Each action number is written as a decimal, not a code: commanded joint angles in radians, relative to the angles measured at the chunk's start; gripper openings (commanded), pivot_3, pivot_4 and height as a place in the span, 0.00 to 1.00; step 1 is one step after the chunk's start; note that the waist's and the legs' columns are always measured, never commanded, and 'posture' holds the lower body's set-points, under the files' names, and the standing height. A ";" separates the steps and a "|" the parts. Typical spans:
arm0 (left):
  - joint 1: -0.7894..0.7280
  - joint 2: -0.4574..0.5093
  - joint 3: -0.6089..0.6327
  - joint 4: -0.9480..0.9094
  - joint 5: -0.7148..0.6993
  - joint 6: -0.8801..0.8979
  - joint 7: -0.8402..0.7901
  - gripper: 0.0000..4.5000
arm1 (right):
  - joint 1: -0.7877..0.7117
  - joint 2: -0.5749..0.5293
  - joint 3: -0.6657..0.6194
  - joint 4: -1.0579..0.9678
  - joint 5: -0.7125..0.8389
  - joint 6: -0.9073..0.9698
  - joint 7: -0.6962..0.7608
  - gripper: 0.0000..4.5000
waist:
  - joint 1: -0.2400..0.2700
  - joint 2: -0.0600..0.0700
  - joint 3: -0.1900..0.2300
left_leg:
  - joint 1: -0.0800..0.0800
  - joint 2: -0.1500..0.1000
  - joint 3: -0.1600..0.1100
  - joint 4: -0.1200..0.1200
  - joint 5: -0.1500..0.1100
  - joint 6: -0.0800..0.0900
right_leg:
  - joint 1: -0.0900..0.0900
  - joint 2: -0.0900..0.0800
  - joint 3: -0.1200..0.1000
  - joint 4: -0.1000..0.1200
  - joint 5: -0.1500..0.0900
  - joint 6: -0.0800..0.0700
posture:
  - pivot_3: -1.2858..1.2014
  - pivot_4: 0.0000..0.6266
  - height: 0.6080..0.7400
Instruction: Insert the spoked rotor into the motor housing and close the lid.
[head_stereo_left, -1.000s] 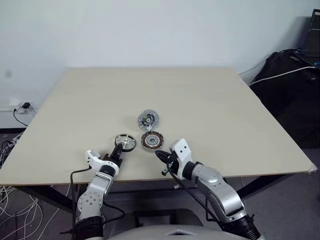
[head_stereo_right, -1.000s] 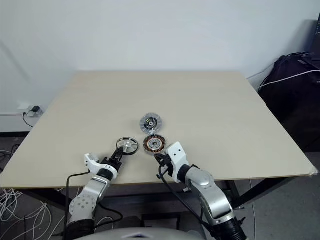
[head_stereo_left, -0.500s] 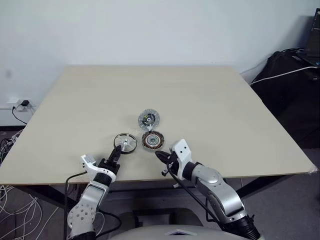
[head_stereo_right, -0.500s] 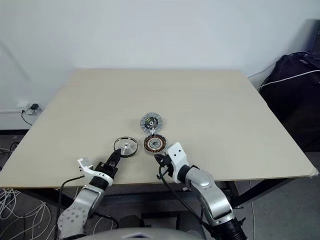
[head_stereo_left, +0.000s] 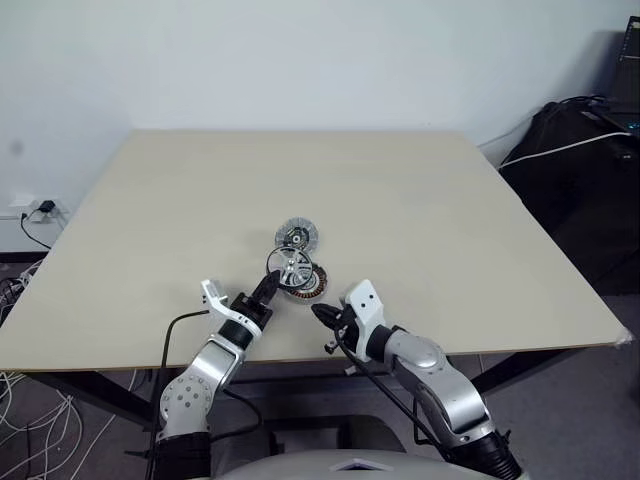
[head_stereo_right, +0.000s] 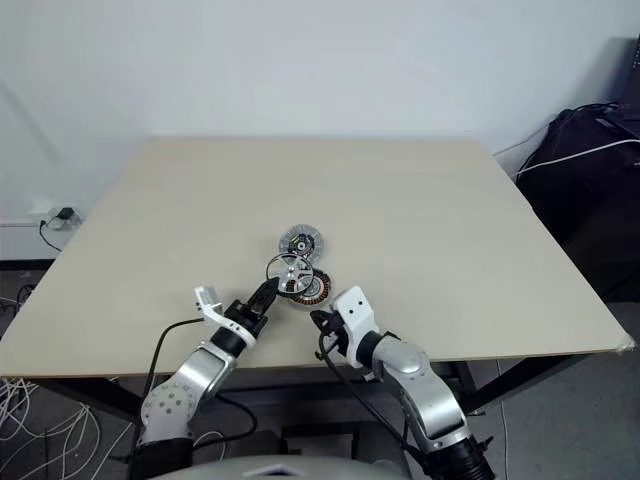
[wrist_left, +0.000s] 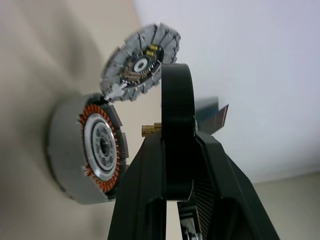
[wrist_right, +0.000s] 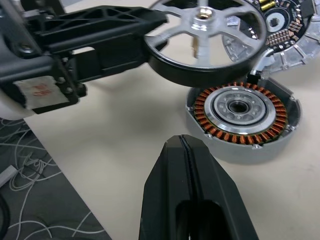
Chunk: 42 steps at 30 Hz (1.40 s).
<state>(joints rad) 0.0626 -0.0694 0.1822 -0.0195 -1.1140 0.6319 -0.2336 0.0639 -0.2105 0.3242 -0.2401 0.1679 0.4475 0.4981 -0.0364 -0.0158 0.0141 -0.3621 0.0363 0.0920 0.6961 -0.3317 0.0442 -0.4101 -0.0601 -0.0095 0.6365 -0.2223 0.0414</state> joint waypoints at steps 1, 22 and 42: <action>-0.043 -0.024 -0.029 0.030 0.032 0.016 -0.011 0.09 | 0.006 0.005 -0.030 -0.017 0.016 -0.001 -0.015 0.00 | 0.001 0.000 0.000 | 0.000 0.000 0.000 0.000 0.000 0.000 | 0.000 0.000 0.000 0.000 0.000 0.000 | 0.52 0.00 1.00; -0.140 -0.047 -0.020 0.188 0.148 -0.005 -0.042 0.09 | 0.035 -0.003 -0.032 -0.025 0.008 -0.008 -0.036 0.00 | 0.003 0.000 0.000 | 0.000 0.000 -0.001 0.000 0.000 0.000 | 0.002 0.000 -0.001 -0.002 0.001 0.001 | 0.52 0.00 1.00; -0.168 -0.070 0.004 0.206 0.123 -0.009 -0.096 0.09 | 0.035 -0.009 -0.035 -0.032 0.011 -0.002 -0.040 0.00 | 0.002 0.000 0.000 | 0.000 0.000 -0.002 0.001 0.000 0.000 | 0.002 0.000 -0.001 -0.002 0.001 0.001 | 0.52 0.00 1.00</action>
<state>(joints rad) -0.0752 -0.0664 0.1825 0.2027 -0.9811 0.6377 -0.3231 0.1066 -0.2204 0.3039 -0.2402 0.1682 0.4477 0.4585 -0.0343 -0.0159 0.0142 -0.3625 0.0361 0.0903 0.6968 -0.3313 0.0445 -0.4085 -0.0602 -0.0106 0.6348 -0.2211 0.0427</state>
